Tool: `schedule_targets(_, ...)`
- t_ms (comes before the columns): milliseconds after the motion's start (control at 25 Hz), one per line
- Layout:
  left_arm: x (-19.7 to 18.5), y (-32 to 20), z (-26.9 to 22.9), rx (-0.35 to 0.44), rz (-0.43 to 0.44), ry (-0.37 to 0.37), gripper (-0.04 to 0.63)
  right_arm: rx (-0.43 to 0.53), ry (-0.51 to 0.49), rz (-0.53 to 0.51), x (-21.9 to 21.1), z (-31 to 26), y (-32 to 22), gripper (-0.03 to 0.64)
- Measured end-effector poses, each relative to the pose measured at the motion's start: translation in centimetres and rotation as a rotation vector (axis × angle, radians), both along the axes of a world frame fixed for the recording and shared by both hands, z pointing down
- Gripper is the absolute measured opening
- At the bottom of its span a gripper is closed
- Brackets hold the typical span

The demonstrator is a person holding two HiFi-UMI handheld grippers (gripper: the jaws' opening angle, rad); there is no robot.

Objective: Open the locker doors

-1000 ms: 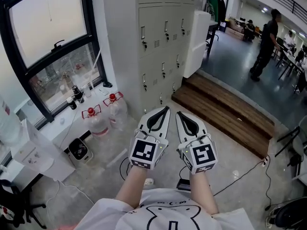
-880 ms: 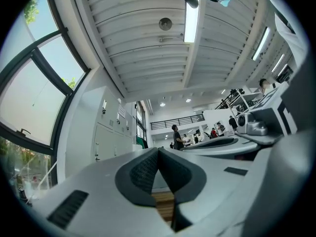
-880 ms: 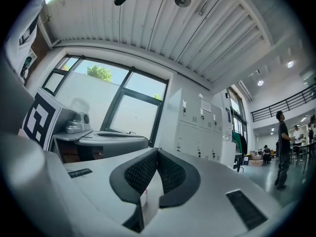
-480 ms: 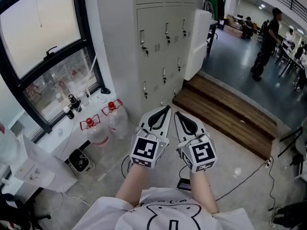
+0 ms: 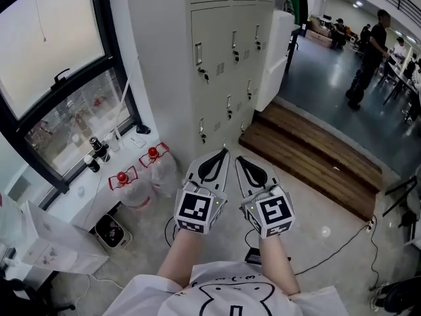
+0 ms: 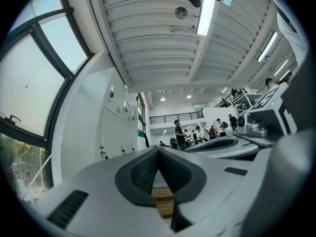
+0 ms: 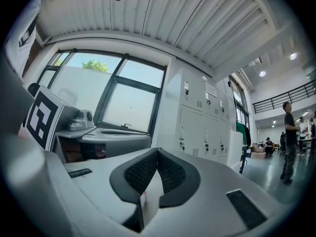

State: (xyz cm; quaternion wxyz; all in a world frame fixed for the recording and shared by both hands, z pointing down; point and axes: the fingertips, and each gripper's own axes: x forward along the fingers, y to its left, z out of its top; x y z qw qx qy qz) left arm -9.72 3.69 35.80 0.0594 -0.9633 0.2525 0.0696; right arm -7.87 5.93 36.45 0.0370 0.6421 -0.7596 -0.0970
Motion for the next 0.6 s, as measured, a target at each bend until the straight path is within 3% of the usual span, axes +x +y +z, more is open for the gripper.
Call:
schedule_targets(320, 0.6, -4.0, 3.0, -0.064, -0.028, -0.012, 0.018, -0.062, -0.013, -0.030, 0.7, 2.9, -4.0, 0.020)
schedule_targets(600, 3.6, -9.1, 4.3, -0.082, -0.074, -0.031, 0.018, -0.068, -0.026, -0.089, 3.5, 3.9, -9.7, 0.020)
